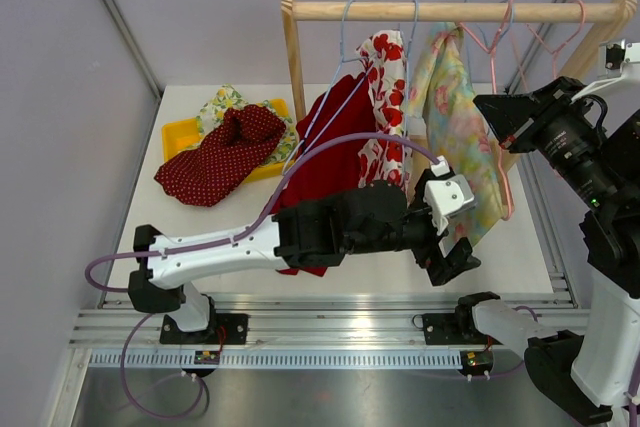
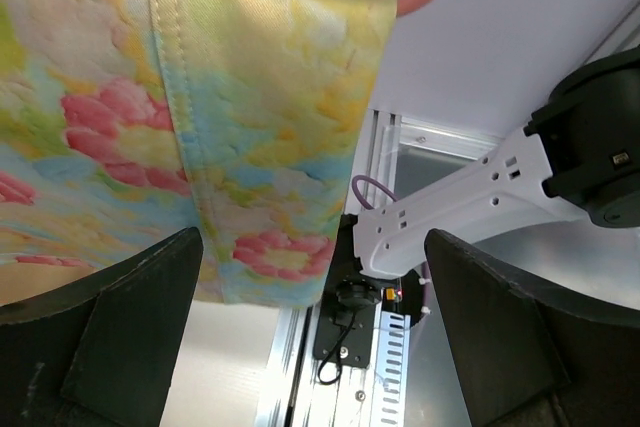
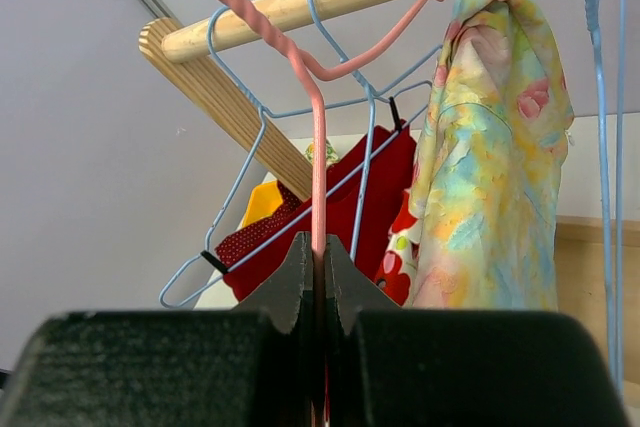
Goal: Remove the skirt from the hanger
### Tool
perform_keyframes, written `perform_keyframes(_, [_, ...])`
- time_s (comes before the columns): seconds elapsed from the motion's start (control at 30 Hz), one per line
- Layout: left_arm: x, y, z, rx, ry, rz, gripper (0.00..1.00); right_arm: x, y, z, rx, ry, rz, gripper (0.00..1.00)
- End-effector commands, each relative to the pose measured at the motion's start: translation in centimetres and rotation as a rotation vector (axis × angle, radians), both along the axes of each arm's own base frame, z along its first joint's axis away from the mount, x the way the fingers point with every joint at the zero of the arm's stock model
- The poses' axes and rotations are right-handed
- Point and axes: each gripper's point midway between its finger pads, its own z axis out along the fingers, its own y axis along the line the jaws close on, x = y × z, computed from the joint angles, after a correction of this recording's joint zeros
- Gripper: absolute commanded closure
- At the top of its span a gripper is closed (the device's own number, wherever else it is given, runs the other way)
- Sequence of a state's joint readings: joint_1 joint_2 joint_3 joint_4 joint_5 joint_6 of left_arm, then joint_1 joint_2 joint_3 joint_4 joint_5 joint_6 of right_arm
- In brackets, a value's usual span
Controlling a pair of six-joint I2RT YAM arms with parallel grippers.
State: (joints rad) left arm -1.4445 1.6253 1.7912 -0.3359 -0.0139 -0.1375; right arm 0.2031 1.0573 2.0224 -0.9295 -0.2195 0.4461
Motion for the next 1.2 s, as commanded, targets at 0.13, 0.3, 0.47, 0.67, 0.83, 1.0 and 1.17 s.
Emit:
perform_keyframes(0.13, [2.4,-1.0,2.2,-0.107,-0.030,0.143,0.15,-2.0,0.4,3.9,0.068,-0.118,0.044,1.00])
perform_keyframes(0.3, [4.2,-1.2,2.0,-0.133,-0.032,0.249,0.79,-2.7,0.3,4.3,0.078,-0.128,0.046,1.00])
perform_keyframes(0.47, [4.6,-1.8,2.3,-0.160,-0.043,0.264,0.82,-2.8,0.4,4.3,0.087,-0.125,0.049,1.00])
perform_keyframes(0.67, [2.8,-2.0,0.7,-0.150,-0.016,0.196,1.00,-2.3,0.2,4.1,0.085,-0.126,0.032,1.00])
perform_keyframes(0.83, [-3.0,-0.7,-4.6,-0.065,0.023,0.118,1.00,-0.9,-0.1,3.9,0.074,-0.114,-0.003,1.00])
perform_keyframes(1.0, [-10.5,3.8,-17.2,0.211,0.074,0.064,1.00,0.1,-0.7,4.2,0.048,-0.120,-0.046,1.00])
perform_keyframes(1.17, [-12.4,10.3,-24.2,0.395,0.174,0.197,1.00,2.2,-0.7,3.0,0.033,-0.087,-0.070,1.00])
